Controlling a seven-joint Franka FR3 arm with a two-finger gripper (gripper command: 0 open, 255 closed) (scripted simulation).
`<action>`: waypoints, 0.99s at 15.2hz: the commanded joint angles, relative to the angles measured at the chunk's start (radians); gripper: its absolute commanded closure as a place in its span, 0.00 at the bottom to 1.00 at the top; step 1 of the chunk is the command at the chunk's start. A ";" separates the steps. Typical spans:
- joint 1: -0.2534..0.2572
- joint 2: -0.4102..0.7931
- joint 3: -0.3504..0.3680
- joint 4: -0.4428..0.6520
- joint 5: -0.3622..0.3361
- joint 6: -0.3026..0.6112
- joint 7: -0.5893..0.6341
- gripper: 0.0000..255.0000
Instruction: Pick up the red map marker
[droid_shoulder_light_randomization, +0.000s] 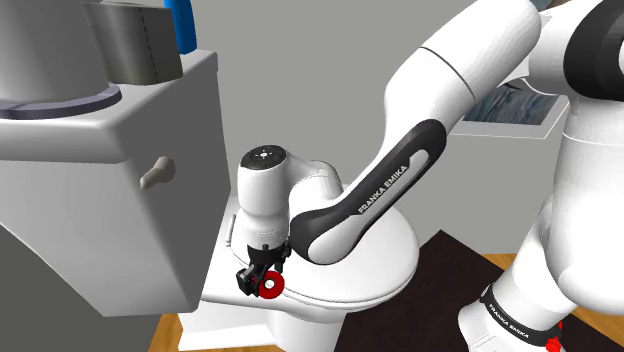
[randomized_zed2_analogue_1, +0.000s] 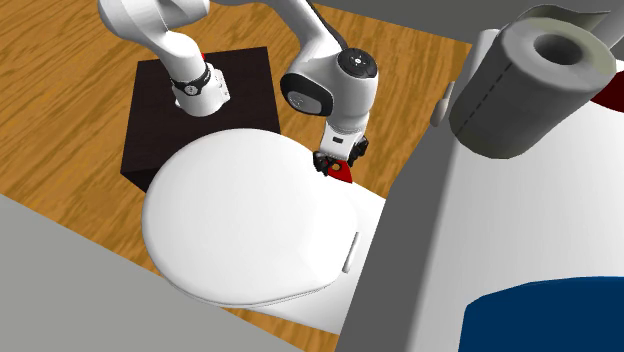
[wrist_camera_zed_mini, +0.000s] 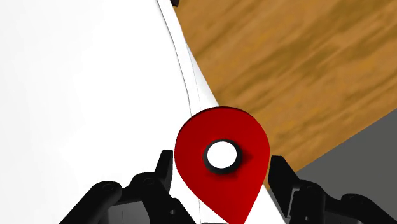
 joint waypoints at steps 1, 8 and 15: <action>0.001 0.002 0.000 0.000 0.000 0.000 0.001 1.00; -0.009 -0.020 0.010 0.001 0.019 -0.020 -0.015 1.00; -0.032 -0.096 0.042 0.012 0.087 -0.094 -0.063 1.00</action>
